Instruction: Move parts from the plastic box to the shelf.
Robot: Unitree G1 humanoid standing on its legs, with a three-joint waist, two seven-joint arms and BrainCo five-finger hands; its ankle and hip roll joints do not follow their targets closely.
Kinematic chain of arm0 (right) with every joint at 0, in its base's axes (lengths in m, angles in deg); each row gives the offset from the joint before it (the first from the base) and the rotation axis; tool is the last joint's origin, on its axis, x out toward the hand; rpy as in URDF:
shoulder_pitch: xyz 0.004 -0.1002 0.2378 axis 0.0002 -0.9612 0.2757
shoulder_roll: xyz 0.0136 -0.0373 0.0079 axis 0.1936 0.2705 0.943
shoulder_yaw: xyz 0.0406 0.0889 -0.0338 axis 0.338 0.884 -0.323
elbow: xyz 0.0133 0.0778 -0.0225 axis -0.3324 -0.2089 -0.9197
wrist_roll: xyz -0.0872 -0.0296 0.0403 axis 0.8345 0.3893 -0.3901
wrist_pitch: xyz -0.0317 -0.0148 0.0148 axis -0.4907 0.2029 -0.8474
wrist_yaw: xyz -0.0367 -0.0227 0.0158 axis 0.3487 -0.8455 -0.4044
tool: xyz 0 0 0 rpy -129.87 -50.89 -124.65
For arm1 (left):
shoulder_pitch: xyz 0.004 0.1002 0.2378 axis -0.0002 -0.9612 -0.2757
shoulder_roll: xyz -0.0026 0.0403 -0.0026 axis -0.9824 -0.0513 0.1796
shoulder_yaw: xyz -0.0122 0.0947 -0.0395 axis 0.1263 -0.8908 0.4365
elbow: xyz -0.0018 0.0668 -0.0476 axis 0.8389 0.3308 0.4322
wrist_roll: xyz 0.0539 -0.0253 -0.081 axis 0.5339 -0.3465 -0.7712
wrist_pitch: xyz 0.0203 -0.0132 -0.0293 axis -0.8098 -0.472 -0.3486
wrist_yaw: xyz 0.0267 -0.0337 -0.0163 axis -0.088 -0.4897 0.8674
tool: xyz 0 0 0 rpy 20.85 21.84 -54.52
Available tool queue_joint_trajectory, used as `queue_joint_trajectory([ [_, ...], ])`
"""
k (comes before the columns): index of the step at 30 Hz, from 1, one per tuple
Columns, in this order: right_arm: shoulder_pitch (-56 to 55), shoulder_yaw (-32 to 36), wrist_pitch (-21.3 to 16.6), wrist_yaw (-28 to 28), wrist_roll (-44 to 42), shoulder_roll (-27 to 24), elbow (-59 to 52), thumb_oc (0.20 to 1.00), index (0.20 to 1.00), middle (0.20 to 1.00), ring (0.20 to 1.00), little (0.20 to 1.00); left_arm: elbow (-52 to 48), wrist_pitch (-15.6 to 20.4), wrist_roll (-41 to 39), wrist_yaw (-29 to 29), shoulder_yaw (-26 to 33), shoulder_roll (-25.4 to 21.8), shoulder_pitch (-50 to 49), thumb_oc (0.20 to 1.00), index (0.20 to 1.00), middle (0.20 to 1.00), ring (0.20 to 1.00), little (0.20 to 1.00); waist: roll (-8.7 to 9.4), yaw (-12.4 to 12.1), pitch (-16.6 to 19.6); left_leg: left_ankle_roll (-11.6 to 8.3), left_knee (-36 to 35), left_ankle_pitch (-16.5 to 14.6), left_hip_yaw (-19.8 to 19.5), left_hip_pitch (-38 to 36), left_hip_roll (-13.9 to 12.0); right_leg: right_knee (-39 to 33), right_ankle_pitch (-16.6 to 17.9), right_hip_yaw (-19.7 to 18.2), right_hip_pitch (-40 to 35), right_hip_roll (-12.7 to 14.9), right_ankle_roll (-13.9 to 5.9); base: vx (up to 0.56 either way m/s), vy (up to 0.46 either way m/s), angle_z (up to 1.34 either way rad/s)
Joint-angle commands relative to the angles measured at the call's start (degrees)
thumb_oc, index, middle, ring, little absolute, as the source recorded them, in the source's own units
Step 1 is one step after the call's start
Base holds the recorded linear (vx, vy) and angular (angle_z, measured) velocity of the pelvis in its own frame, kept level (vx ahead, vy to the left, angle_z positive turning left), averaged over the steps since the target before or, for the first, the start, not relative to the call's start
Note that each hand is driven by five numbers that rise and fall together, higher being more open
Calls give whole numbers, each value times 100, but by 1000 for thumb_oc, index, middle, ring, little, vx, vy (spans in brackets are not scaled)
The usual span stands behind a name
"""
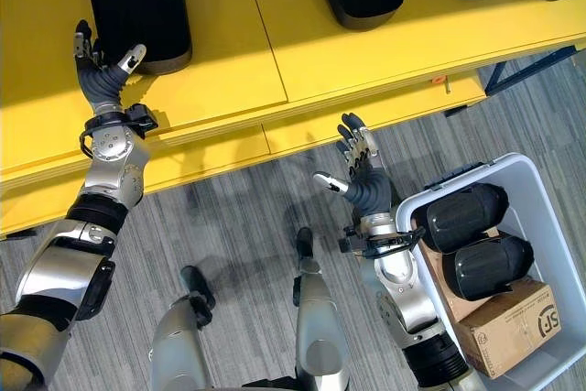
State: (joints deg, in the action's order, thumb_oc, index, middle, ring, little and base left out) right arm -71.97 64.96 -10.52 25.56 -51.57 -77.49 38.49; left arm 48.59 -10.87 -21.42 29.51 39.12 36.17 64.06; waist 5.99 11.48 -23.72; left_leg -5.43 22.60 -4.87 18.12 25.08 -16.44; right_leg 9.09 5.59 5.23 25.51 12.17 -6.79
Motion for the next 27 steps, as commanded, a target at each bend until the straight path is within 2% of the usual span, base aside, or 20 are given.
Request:
queue_joint_trajectory([
  [1, -13, 240, -368, -1, -113, -249, -495, 1000, 1000, 1000, 1000, 1000, 23, -37, -129, -68, 100, 161, -170, 1000, 1000, 1000, 1000, 1000, 10, -4, 170, -338, 244, -39, -599, 160, -292, 723, -520, -48, -309, 362, -303, 0, 0, 0],
  [27, -129, 315, -358, 206, -164, -351, -558, 1000, 1000, 1000, 1000, 1000, -64, -176, 344, -207, -101, 290, -361, 1000, 1000, 1000, 1000, 1000, -36, 11, 190, -328, 315, -67, -575, 284, -297, 753, -502, -95, -192, 363, -285, 0, 1, -1],
])
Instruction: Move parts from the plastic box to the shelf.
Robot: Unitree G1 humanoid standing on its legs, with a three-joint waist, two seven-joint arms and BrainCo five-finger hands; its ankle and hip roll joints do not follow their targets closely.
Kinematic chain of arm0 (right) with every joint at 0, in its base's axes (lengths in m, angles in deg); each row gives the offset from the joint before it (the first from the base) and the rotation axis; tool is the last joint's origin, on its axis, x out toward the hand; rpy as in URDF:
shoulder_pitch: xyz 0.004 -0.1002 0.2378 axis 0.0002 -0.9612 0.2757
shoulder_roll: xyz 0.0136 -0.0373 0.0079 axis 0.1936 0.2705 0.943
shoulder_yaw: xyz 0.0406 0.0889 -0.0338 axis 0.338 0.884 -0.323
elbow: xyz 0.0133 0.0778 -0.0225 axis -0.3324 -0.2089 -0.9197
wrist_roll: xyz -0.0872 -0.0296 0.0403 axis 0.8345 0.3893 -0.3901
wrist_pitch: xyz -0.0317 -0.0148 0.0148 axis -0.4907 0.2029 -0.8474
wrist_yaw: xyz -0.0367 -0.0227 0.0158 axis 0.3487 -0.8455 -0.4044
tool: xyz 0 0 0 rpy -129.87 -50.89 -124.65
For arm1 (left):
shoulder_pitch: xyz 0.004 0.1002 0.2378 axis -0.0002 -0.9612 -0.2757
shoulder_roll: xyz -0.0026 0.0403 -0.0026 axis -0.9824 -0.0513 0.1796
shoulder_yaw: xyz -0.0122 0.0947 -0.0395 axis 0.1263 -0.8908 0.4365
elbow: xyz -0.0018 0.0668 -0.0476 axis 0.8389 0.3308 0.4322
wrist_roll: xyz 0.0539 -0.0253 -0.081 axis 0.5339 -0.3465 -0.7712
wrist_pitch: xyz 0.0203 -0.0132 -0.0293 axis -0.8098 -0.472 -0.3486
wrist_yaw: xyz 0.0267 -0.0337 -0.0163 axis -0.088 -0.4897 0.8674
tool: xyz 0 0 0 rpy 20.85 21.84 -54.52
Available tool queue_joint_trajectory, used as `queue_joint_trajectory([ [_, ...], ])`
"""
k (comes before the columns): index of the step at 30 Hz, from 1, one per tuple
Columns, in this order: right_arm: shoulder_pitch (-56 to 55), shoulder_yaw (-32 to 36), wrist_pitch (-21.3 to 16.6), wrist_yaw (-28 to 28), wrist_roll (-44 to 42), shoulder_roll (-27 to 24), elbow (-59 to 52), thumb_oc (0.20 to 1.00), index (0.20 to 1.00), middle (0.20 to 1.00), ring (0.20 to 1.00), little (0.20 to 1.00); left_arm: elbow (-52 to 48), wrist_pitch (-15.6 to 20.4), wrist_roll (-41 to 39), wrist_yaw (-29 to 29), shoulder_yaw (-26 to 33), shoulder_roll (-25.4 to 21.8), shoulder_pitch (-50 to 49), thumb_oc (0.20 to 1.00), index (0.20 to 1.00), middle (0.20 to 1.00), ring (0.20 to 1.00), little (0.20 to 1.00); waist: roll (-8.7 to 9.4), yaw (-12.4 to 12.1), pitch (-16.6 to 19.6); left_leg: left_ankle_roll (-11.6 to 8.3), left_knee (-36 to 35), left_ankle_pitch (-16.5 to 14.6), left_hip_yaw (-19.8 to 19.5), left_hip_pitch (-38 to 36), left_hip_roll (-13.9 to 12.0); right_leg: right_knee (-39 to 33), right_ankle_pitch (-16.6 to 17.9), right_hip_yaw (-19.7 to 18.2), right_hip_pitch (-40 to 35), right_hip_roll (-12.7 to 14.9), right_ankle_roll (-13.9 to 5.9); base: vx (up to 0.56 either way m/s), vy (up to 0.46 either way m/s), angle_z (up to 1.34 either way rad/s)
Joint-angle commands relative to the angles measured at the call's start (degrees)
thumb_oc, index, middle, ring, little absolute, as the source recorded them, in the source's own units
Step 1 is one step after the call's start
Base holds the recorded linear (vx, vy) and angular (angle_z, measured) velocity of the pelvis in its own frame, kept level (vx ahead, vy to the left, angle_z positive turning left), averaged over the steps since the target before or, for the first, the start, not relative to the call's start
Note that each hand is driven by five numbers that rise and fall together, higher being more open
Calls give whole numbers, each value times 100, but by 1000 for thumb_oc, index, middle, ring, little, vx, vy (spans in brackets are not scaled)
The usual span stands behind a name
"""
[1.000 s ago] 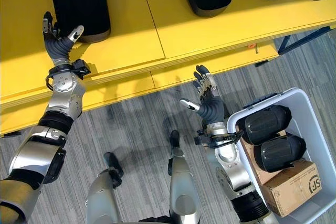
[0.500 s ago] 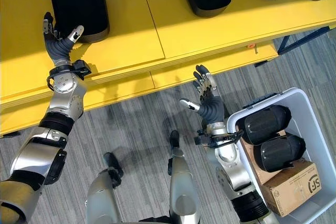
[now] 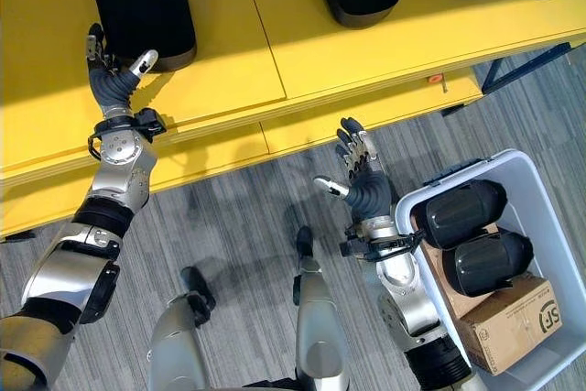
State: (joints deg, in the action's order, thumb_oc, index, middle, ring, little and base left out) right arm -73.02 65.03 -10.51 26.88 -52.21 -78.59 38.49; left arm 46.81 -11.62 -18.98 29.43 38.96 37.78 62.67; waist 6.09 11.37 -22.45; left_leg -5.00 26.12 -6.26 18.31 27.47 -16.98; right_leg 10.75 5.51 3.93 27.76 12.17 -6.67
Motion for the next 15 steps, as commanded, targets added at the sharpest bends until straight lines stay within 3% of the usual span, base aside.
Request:
queue_joint_trajectory([
  [1, -26, 309, -359, 67, -99, -243, -548, 1000, 1000, 1000, 1000, 1000, 119, -106, 107, -197, -84, 132, -219, 1000, 1000, 1000, 1000, 1000, -46, 25, 63, -370, -31, 69, -594, 50, -244, 587, -494, 33, -415, 361, -296, 0, 0, 0],
  [9, -33, 296, -348, 86, -117, -255, -553, 1000, 1000, 1000, 1000, 1000, 75, -50, 5, -187, -8, 162, -287, 1000, 1000, 1000, 1000, 1000, -50, 14, 67, -360, -20, 59, -600, 69, -241, 585, -482, 37, -398, 368, -306, 0, 0, 0],
  [15, -95, 367, -335, 49, -77, -229, -604, 1000, 1000, 1000, 1000, 1000, -308, 109, -318, -157, 380, 106, -747, 1000, 1000, 1000, 1000, 1000, -57, -61, 62, -355, -33, 63, -610, 86, -230, 568, -488, 65, -429, 378, -300, 0, 0, 0],
])
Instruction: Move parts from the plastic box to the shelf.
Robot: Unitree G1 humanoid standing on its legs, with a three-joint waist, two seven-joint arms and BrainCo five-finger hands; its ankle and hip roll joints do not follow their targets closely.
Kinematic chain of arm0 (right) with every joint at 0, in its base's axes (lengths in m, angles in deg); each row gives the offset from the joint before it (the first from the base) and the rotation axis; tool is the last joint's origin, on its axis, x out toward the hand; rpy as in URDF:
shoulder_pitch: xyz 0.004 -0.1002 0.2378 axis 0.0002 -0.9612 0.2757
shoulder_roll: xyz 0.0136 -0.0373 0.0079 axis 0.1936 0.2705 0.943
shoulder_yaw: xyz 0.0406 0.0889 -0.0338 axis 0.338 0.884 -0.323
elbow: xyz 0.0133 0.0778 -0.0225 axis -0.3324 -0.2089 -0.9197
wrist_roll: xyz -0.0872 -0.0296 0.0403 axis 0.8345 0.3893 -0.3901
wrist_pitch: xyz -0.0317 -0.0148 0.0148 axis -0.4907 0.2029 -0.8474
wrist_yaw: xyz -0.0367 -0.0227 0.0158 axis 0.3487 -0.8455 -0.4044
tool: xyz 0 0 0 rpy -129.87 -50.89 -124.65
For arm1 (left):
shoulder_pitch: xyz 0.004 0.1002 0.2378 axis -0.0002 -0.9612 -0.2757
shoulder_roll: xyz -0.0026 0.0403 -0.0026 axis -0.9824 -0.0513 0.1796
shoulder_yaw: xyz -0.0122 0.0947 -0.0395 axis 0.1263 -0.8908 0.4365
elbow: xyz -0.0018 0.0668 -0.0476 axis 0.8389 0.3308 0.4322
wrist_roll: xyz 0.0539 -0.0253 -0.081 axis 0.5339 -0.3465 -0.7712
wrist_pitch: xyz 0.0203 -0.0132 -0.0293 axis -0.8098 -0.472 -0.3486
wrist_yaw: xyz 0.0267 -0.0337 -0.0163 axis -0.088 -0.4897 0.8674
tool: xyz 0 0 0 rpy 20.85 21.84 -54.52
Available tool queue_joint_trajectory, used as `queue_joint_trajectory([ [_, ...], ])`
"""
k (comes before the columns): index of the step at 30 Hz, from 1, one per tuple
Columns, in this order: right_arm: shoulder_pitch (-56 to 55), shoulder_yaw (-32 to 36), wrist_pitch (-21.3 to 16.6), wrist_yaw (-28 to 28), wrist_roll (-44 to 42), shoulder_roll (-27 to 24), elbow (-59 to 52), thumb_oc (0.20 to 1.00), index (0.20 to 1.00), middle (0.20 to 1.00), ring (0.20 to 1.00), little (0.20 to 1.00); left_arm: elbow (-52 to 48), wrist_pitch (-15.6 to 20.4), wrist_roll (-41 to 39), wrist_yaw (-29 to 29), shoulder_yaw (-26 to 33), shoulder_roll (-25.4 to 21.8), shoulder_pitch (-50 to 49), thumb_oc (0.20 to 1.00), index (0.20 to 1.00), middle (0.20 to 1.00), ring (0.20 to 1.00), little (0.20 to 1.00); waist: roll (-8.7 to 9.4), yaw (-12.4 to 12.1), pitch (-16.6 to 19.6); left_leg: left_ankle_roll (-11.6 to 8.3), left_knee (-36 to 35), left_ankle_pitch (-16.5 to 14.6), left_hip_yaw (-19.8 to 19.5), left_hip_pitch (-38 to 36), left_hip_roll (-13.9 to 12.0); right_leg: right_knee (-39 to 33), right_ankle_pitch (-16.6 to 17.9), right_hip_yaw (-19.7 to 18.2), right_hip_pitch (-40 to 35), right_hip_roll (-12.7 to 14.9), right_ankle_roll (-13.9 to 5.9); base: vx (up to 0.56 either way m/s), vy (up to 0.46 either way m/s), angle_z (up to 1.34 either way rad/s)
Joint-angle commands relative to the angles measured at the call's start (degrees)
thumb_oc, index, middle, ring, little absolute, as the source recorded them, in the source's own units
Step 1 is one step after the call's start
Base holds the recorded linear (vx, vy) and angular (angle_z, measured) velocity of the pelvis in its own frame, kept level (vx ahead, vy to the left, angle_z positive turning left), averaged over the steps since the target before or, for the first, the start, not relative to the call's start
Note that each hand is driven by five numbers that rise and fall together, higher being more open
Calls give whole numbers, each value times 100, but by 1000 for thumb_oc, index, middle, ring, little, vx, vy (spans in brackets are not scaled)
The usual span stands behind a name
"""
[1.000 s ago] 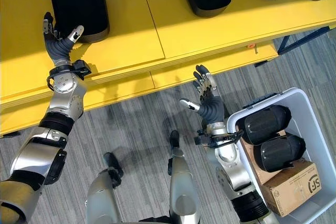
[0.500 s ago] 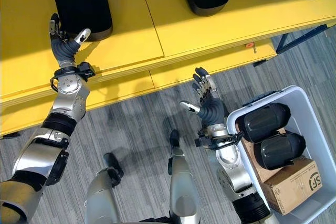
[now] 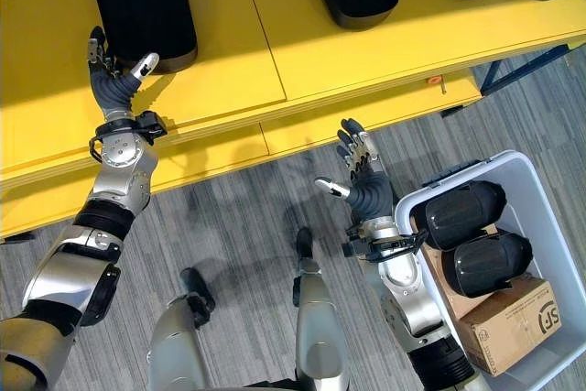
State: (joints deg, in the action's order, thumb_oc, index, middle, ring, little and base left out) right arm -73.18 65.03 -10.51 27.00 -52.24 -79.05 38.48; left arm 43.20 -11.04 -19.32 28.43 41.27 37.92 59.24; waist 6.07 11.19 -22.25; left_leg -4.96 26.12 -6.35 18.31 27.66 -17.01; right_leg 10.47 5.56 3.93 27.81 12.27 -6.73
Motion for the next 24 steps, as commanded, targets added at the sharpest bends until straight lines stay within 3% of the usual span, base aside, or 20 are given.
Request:
queue_joint_trajectory([
  [1, -103, 416, -333, 15, -64, -159, -607, 1000, 1000, 1000, 1000, 1000, -197, 138, -354, -36, 354, 58, -709, 1000, 1000, 1000, 1000, 1000, -58, -98, 30, -358, -32, 71, -629, 71, -212, 594, -496, 79, -447, 376, -282, 0, 0, 0],
  [8, -139, 499, -333, 6, -13, -154, -646, 1000, 1000, 1000, 1000, 1000, -689, 197, -244, -11, 650, -30, -1287, 1000, 1000, 1000, 1000, 1000, -73, -171, 34, -351, -36, 68, -652, 67, -191, 592, -497, 93, -473, 382, -271, 1, -1, 0],
  [9, -199, 717, -308, 34, 36, -125, -666, 1000, 1000, 1000, 1000, 1000, -1248, 277, -288, -217, 1114, -72, -2349, 1000, 1000, 1000, 1000, 1000, -99, -353, 32, -332, -73, 76, -700, 31, -168, 548, -495, 156, -581, 405, -263, 0, 0, 0],
  [11, -247, 764, -277, 86, 36, -144, -675, 1000, 1000, 1000, 1000, 1000, -1528, 277, -253, -321, 1272, -15, -2813, 1000, 1000, 1000, 1000, 1000, -119, -385, 68, -323, -95, 77, -719, -2, -147, 526, -488, 191, -645, 427, -264, 8, 2, 0],
  [15, -247, 764, -277, 86, 36, -144, -675, 1000, 1000, 1000, 1000, 1000, -1528, 277, -253, -321, 1272, -15, -2813, 1000, 1000, 1000, 1000, 1000, -119, -385, 68, -323, -95, 77, -719, -2, -147, 526, -488, 191, -645, 427, -264, -14, 4, 8],
  [16, -273, 934, -230, 157, 86, -135, -668, 1000, 1000, 1000, 1000, 1000, -1945, 284, -317, -683, 1471, 132, -3640, 1000, 1000, 1000, 1000, 1000, -140, -546, 114, -225, -190, 237, -728, -13, -68, 393, -344, 271, -772, 493, -227, 21, 9, 10],
  [17, -299, 915, -227, 158, 86, -141, -671, 1000, 1000, 1000, 1000, 1000, -1981, 265, -315, -685, 1484, 143, -3697, 1000, 1000, 1000, 1000, 1000, -159, -533, 140, -289, -173, 88, -776, -92, -81, 407, -462, 268, -860, 476, -268, 40, 29, 18],
  [18, -316, 994, -150, 227, 152, -131, -681, 1000, 1000, 1000, 1000, 1000, -2481, 169, -372, -1091, 1385, 344, -4324, 1000, 1000, 1000, 1000, 1000, -192, -656, 265, -251, -375, 152, -874, -227, 30, 157, -362, 384, -1133, 548, -294, 33, 31, 25],
  [21, -346, 1092, -87, 266, 250, -99, -640, 1000, 1000, 1000, 1000, 1000, -3025, 37, -505, -1609, 1112, 446, -4807, 1000, 1000, 1000, 1000, 1000, -201, -755, 455, -153, -735, 425, -948, -421, 269, -281, -44, 600, -1496, 693, -323, -17, 63, 76],
  [24, -401, 1141, -46, 334, 309, -53, -601, 1000, 1000, 1000, 1000, 1000, -3580, -29, -292, -1967, 972, 267, -5152, 1000, 1000, 1000, 1000, 1000, -179, -805, 670, -74, -936, 397, -972, -656, 507, -637, 301, 736, -1853, 872, -466, 10, 136, 41],
])
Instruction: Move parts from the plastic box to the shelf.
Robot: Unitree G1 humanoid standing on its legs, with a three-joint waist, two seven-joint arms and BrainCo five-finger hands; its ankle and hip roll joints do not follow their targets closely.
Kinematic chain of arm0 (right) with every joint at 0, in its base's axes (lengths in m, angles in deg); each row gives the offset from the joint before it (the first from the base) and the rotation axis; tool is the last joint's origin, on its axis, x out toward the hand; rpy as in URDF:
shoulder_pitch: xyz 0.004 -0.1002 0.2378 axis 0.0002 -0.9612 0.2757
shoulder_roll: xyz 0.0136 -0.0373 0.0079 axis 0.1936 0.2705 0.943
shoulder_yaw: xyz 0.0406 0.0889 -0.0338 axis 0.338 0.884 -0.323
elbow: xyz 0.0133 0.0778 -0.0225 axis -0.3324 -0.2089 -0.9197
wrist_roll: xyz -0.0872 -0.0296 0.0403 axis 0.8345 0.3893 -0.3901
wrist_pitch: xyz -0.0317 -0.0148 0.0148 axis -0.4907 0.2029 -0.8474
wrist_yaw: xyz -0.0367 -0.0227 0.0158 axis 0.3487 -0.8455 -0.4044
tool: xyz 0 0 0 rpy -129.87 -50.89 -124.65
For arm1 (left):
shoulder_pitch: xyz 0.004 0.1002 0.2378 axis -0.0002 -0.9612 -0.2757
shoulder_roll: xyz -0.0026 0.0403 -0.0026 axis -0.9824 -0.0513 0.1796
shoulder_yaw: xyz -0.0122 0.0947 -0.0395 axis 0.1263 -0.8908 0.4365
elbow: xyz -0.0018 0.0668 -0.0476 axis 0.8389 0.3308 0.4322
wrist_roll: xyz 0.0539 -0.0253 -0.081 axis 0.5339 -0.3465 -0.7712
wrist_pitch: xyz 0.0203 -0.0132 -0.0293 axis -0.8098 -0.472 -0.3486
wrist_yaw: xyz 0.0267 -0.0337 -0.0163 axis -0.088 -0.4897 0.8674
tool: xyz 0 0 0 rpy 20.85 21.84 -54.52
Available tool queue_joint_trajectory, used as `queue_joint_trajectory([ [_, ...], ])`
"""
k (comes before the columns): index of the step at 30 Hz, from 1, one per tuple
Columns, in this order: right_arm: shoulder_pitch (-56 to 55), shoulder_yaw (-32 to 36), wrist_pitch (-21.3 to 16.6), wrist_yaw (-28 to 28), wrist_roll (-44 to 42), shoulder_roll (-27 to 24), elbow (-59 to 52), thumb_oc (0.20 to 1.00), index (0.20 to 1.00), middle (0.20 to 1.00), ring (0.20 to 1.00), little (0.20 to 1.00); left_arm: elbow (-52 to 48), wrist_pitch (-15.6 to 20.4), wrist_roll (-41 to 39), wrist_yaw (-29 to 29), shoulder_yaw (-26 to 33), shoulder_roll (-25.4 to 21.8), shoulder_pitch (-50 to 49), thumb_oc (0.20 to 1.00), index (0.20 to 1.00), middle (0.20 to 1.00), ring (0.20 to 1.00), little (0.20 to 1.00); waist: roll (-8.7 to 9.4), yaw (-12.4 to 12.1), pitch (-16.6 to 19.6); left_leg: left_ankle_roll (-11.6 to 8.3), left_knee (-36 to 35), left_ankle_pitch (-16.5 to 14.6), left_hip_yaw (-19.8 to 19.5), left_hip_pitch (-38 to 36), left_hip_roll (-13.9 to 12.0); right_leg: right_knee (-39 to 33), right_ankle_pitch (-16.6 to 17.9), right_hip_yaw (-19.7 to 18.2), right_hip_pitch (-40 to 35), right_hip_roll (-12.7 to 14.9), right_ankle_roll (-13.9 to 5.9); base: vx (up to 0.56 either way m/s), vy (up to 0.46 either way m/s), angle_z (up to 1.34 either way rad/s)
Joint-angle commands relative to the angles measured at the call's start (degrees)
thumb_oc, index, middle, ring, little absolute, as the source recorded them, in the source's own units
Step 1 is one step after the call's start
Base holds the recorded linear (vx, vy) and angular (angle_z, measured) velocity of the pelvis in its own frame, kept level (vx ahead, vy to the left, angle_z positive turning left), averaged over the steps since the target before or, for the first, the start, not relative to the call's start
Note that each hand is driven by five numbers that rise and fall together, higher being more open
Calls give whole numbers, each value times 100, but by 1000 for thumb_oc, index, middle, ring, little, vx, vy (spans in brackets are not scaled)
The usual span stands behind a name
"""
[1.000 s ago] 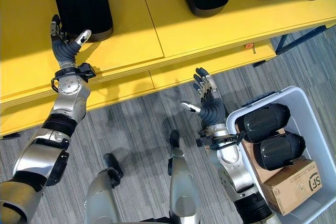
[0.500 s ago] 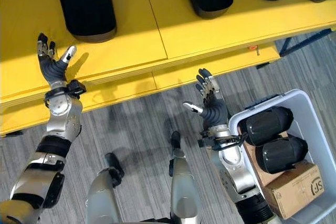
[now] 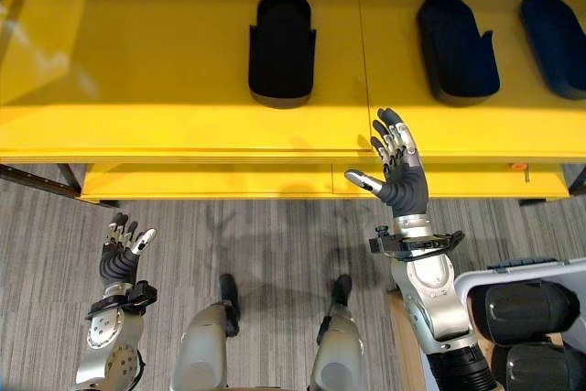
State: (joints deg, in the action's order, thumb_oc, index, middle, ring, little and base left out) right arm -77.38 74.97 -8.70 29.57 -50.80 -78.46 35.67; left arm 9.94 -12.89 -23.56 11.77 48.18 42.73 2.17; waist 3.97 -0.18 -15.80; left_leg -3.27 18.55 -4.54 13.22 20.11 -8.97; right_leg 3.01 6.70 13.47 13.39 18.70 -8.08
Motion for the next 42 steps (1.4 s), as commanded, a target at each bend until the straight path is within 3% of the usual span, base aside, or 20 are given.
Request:
queue_joint_trajectory([
  [1, 13, 135, -217, 98, 162, -110, -309, 1000, 1000, 1000, 1000, 1000, -392, 159, 97, -393, 250, -276, 503, 1000, 1000, 1000, 1000, 1000, 57, 321, 76, -196, -154, 162, -461, 78, -214, 42, 306, -173, -490, 324, -374, -25, 168, 10],
  [8, -321, 234, -113, 377, -35, -44, -161, 1000, 1000, 1000, 1000, 1000, -1251, 172, 581, -846, 37, -842, 262, 1000, 1000, 1000, 1000, 1000, 116, 380, 315, 196, 440, -431, -466, 179, 361, 120, 982, -144, -745, 876, -561, -8, 239, 22],
  [10, -339, 195, -91, 402, -77, -3, -98, 1000, 1000, 1000, 1000, 1000, -1204, 172, 662, -825, -5, -910, 387, 1000, 1000, 1000, 1000, 1000, 134, 425, 319, 238, 373, -419, -416, 155, 404, 112, 1222, -179, -680, 897, -577, -25, 147, 26],
  [11, -271, 71, -65, 431, -191, 81, -15, 1000, 1000, 1000, 1000, 1000, -1184, 168, 684, -782, -26, -934, 488, 1000, 1000, 1000, 1000, 1000, 149, 462, 331, 255, 206, -382, -301, 80, 396, 47, 1651, -152, -569, 898, -627, -7, 177, -7],
  [12, -85, -121, -32, 415, -184, 149, 55, 1000, 1000, 1000, 1000, 1000, -1155, 160, 629, -681, -51, -905, 543, 1000, 1000, 1000, 1000, 1000, 101, 359, 328, 187, -72, -404, -117, -187, 236, 55, 1732, 262, -486, 786, -692, -15, 186, -72],
  [14, 126, -313, -14, 403, -292, 204, 120, 1000, 1000, 1000, 1000, 1000, -1149, 114, 536, -599, -55, -817, 602, 1000, 1000, 1000, 1000, 1000, -9, 193, 246, 254, -644, -159, 296, -643, 108, 602, 1186, 955, -555, 720, -660, -60, 281, -175],
  [16, 265, -438, 26, 443, -395, 228, 147, 1000, 1000, 1000, 1000, 1000, -1190, 39, 391, -601, -49, -765, 606, 1000, 1000, 1000, 1000, 1000, 6, 92, 236, 345, -1079, 22, 701, -949, 133, 1207, 695, 1109, -651, 585, -575, -65, 210, -200],
  [19, 308, -448, 45, 454, -433, 245, 129, 1000, 1000, 1000, 1000, 1000, -1210, -2, 372, -607, 5, -759, 558, 1000, 1000, 1000, 1000, 1000, 60, 20, 254, 364, -1213, 37, 952, -1107, 152, 1256, 471, 1077, -736, 476, -545, -28, -29, -132],
  [20, 323, -437, 49, 456, -425, 263, 146, 1000, 1000, 1000, 1000, 1000, -1218, -17, 294, -650, 155, -702, 396, 1000, 1000, 1000, 1000, 1000, 193, -86, 326, 240, -1067, 59, 1234, -1176, -13, 510, 277, 1170, -1025, 320, -495, 12, -290, -124],
  [22, 166, -366, 69, 516, -418, 184, 44, 1000, 1000, 1000, 1000, 1000, -1228, -28, 232, -679, 190, -616, 254, 1000, 1000, 1000, 1000, 1000, 196, -45, 412, 70, -901, 163, 1422, -1245, -341, 213, 25, 1010, -1096, 20, -350, 53, -346, -120],
  [23, -27, -197, 52, 573, -436, 119, -22, 1000, 1000, 1000, 1000, 1000, -1236, -37, 200, -753, 198, -591, 135, 1000, 1000, 1000, 1000, 1000, 152, 117, 455, -45, -876, 275, 1608, -1365, -603, 176, -227, 931, -1098, -132, -244, 45, -246, -108],
  [24, -39, -193, 55, 577, -439, 115, -30, 1000, 1000, 1000, 1000, 1000, -1234, -35, 198, -757, 195, -588, 132, 1000, 1000, 1000, 1000, 1000, 144, 103, 456, -60, -877, 285, 1617, -1374, -622, 180, -237, 923, -1096, -149, -231, 52, -304, -94],
  [30, -519, 201, -131, 648, -435, -122, -282, 1000, 1000, 1000, 1000, 1000, -1207, -82, 207, -988, -159, -431, 175, 1000, 1000, 1000, 1000, 1000, -174, 506, 397, -690, -1075, 1051, 1947, -1670, -1511, 83, -783, 536, -1050, -1027, 180, 31, -302, -56],
  [34, -727, 358, -220, 600, -376, -159, -345, 1000, 1000, 1000, 1000, 1000, -1110, -70, 236, -960, -379, -353, 376, 1000, 1000, 1000, 1000, 1000, -227, 618, 290, -784, -893, 1173, 1600, -1597, -1678, 144, -960, 222, -970, -1404, 392, 31, -240, -31],
  [36, -692, 333, -262, 550, -362, -171, -280, 1000, 1000, 1000, 1000, 1000, -1117, -39, 262, -899, -483, -297, 505, 1000, 1000, 1000, 1000, 1000, -209, 560, 184, -702, -387, 1075, 885, -1407, -1530, 142, -986, -43, -950, -1540, 485, 5, -128, -54],
  [37, -568, 239, -283, 509, -329, -163, -154, 1000, 1000, 1000, 1000, 1000, -1088, -19, 257, -837, -548, -195, 658, 1000, 1000, 1000, 1000, 1000, -126, 474, 80, -363, -82, 846, -4, -1061, -929, 117, -894, -351, -814, -1598, 572, -47, -45, -77],
  [38, -522, 183, -274, 527, -331, -161, -97, 1000, 1000, 1000, 1000, 1000, -1071, -8, 287, -815, -557, -166, 695, 1000, 1000, 1000, 1000, 1000, -77, 420, 59, -247, -23, 650, -325, -928, -634, 112, -889, -502, -799, -1615, 584, 0, -36, -128],
  [39, -442, 113, -244, 569, -375, -102, 26, 1000, 1000, 1000, 1000, 1000, -1069, 4, 376, -808, -600, -138, 790, 1000, 1000, 1000, 1000, 1000, 25, 297, 29, -70, -160, 403, -840, -498, 33, 82, -861, -734, -817, -1605, 574, 116, -3, -120],
  [41, -387, 80, -256, 597, -400, -102, 70, 1000, 1000, 1000, 1000, 1000, -1021, 13, 425, -783, -614, -128, 777, 1000, 1000, 1000, 1000, 1000, 16, 243, 27, -40, -568, 675, -1026, -292, 217, 71, -847, -890, -854, -1686, 569, 154, 53, -103],
  [42, -332, 40, -256, 582, -371, -100, 134, 1000, 1000, 1000, 1000, 1000, -996, 25, 478, -740, -629, -106, 799, 1000, 1000, 1000, 1000, 1000, -26, 161, 8, -86, -878, 1058, -1213, -39, 341, 49, -839, -981, -892, -1761, 568, 201, 103, -59],
])
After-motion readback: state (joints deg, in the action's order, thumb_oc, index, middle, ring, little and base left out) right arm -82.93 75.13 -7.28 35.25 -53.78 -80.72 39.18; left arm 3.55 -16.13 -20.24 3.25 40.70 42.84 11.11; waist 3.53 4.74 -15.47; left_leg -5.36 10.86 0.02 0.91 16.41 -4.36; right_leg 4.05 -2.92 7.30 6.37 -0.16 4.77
